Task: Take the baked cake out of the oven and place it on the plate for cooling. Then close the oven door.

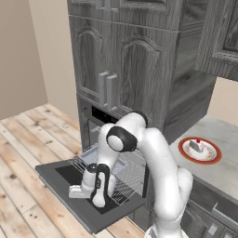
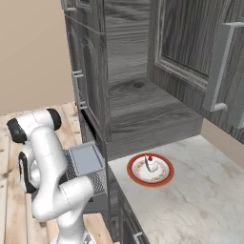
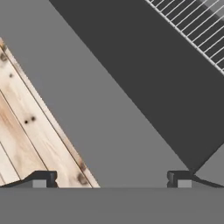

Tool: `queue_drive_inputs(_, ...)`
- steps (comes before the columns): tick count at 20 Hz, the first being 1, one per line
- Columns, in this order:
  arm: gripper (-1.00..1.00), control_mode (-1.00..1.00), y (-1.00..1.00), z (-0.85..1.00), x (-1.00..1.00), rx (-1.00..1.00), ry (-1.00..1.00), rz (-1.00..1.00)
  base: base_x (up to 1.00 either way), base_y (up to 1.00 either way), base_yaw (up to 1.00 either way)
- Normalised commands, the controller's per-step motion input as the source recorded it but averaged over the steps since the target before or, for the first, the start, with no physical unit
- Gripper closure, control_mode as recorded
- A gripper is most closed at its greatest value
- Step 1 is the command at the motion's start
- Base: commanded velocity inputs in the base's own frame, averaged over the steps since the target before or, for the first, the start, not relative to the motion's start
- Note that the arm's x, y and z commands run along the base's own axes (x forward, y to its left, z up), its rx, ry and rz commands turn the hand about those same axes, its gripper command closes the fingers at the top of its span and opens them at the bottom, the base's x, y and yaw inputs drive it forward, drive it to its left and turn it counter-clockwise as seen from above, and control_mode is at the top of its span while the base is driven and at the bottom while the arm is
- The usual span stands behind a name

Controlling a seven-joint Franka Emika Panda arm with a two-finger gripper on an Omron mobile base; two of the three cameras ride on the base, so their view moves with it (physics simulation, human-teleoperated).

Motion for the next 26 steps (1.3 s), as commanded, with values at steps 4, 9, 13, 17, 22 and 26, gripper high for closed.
queue_drive_inputs(4, -1.00, -1.00, 0.11, -0.09, 0.41, -0.04, 0.00, -0.03, 0.00, 0.00, 0.00)
queue_drive_inputs(9, -1.00, -1.00, 0.01, -0.01, 0.47, -0.03, 0.00, -0.04, 0.00, 0.00, 0.00)
queue_drive_inputs(13, -1.00, -1.00, 0.00, 0.00, 0.53, -0.02, 0.01, -0.04, 0.00, 0.00, 0.00)
queue_drive_inputs(17, -1.00, -1.00, 0.00, 0.00, 0.56, 0.00, 0.04, -0.04, 0.00, 0.00, 0.00)
queue_drive_inputs(22, -1.00, -1.00, 0.00, -0.10, 0.56, -0.02, 0.06, -0.03, 0.00, 0.00, 0.00)
queue_drive_inputs(26, -1.00, -1.00, 0.00, -0.21, 0.54, -0.02, 0.07, -0.02, 0.00, 0.00, 0.00)
